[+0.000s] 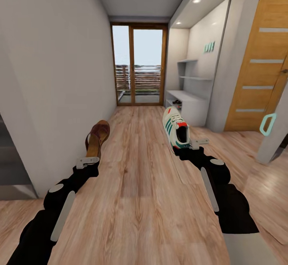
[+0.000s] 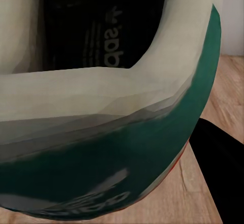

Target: Pick up the two gym shoes and the two sandals from the corridor floor and place them onto the hallstand (shoe rack) in the corridor, making sure they are on the rack and not on the floor. Arrange them so the two gym shoes are next to each other and the two sandals are next to each other.

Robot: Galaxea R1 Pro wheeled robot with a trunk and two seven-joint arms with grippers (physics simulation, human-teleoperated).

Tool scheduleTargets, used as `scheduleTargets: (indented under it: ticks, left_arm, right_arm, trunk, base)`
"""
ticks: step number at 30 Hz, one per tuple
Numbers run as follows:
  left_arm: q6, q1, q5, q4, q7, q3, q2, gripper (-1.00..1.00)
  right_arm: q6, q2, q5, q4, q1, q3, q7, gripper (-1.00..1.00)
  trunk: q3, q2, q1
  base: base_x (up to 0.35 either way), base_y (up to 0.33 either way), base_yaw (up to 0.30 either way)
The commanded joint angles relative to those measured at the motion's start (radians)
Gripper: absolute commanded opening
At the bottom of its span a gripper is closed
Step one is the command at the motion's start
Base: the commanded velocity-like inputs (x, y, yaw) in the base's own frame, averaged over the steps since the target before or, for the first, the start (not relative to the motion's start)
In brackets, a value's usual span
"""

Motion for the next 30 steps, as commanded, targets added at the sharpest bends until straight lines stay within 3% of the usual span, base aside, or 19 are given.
scheduleTargets:
  ticks: [1,30]
  left_arm:
    - [0.005,-0.001,0.005,-0.001,-0.001,0.000,0.000,-1.00]
    - [0.005,-0.001,0.006,-0.001,-0.001,0.000,0.000,-1.00]
  right_arm:
    - [0.005,0.000,0.000,-0.001,-0.001,-0.001,0.002,-1.00]
    - [0.006,0.002,0.000,-0.001,-0.001,-0.001,0.002,-1.00]
  trunk:
    - [-0.001,0.000,0.000]
    - [-0.001,0.000,0.000]
  base:
    - [0.344,0.000,0.000]
    - [0.344,0.000,0.000]
